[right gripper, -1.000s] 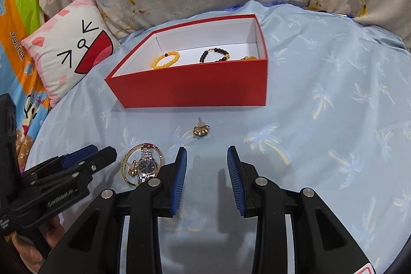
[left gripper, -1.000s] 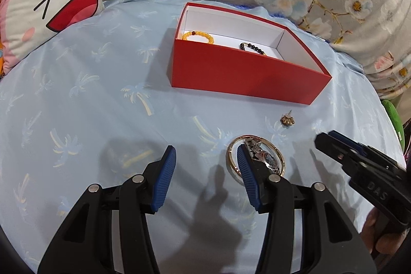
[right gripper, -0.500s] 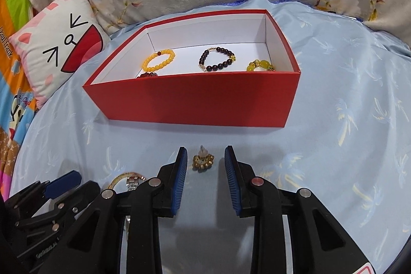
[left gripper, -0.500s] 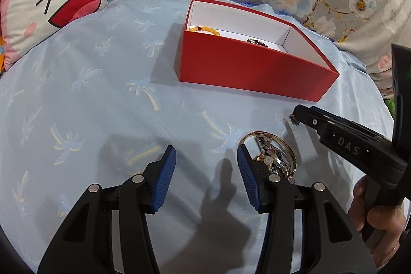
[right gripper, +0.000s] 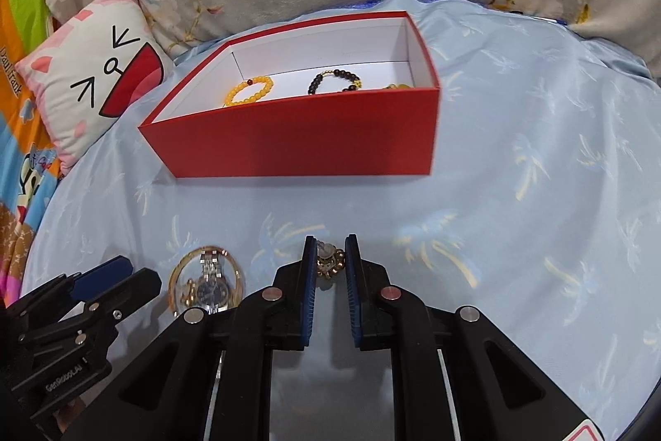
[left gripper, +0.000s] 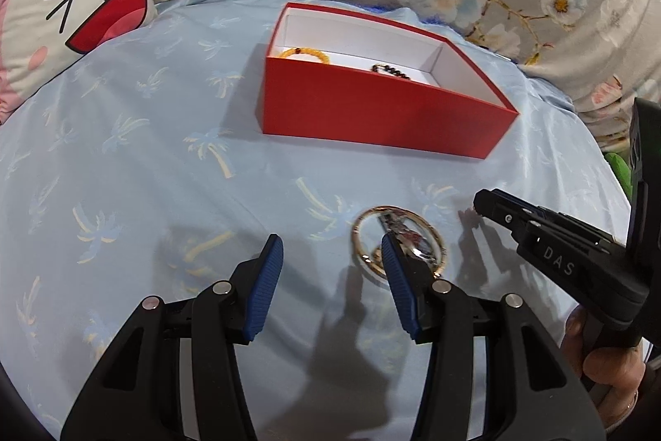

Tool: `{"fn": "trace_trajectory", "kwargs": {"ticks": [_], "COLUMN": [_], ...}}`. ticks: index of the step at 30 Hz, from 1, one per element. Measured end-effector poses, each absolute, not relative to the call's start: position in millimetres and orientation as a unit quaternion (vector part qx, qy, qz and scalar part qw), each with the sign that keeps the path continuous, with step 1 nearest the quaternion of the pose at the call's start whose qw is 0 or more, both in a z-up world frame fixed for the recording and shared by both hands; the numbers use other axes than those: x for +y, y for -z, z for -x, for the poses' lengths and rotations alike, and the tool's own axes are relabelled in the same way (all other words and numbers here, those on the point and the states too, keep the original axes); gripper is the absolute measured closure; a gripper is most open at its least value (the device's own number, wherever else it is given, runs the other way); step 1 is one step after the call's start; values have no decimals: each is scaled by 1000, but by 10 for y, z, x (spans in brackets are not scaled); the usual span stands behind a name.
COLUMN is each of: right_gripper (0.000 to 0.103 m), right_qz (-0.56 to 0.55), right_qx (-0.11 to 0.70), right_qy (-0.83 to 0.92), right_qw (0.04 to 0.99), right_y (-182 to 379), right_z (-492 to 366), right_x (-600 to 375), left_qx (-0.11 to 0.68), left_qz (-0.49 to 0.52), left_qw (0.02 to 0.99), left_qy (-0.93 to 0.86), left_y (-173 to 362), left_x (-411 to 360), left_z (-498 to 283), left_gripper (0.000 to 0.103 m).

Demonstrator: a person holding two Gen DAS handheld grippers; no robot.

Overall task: Organize jewelry
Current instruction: 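Grasp the small gold charm with the right tool while the left tool lowers over the watch, then carry the gold charm into the red box and open the right tool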

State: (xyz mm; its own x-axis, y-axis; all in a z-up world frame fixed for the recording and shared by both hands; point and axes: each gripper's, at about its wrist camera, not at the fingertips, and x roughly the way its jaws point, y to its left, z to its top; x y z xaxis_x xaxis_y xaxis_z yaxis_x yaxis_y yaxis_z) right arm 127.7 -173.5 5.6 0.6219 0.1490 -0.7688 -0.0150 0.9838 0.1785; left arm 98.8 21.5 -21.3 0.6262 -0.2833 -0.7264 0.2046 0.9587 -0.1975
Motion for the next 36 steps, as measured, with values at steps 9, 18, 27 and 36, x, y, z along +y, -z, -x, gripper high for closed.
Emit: {"fn": "trace_trajectory", "kwargs": {"ticks": [9, 18, 27, 36], "right_gripper": [90, 90, 90, 90], "right_qz": [-77, -76, -76, -79], "right_qx": [430, 430, 433, 434], "right_qy": [-41, -47, -49, -50], "right_qw": [899, 898, 897, 896], "right_y": [-96, -81, -70, -54], "right_z": [-1102, -1080, -1081, -1086], "right_x": [-1769, -1737, -1728, -1733], "left_qx": [413, 420, 410, 401], "left_qz": [24, 37, 26, 10], "left_qw": [897, 891, 896, 898], "left_qy": [154, 165, 170, 179], "left_y": [248, 299, 261, 244], "left_x": [-2, -9, -85, -179], "left_z": [-906, -1027, -1064, -1053], "left_gripper": [57, 79, 82, 82]}}
